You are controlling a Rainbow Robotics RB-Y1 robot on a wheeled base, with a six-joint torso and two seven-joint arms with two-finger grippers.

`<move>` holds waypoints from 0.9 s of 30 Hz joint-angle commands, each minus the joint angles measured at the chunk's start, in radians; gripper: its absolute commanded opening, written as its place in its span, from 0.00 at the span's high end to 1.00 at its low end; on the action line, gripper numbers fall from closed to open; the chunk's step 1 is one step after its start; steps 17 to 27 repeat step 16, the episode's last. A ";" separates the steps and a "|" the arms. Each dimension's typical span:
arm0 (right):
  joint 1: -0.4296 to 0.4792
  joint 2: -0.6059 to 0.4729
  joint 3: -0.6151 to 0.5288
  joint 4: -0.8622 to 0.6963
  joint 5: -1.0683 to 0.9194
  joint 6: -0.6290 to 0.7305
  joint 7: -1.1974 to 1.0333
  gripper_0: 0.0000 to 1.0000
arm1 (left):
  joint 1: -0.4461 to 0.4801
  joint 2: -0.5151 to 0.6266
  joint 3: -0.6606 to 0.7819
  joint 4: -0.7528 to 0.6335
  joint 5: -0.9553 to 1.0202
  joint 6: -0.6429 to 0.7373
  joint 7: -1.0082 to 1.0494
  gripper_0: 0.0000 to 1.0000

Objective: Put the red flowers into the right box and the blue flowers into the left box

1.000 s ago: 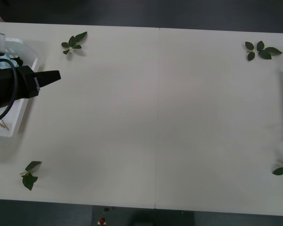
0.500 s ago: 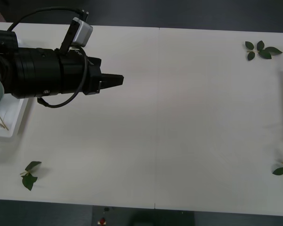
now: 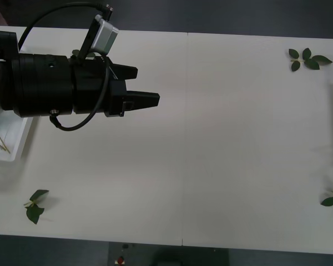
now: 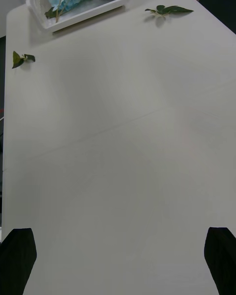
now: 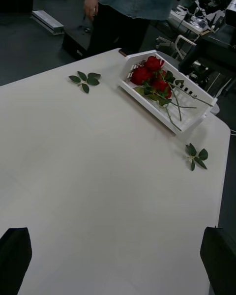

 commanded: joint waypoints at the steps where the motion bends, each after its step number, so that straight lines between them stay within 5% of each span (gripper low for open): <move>1: -0.017 -0.031 -0.004 -0.009 0.005 0.008 0.013 0.00 | 0.008 0.003 0.015 -0.016 0.044 0.039 -0.082 0.00; 27: -0.017 -0.031 -0.004 -0.009 0.005 0.008 0.013 0.00 | 0.013 0.003 0.013 -0.016 0.065 0.041 -0.084 0.00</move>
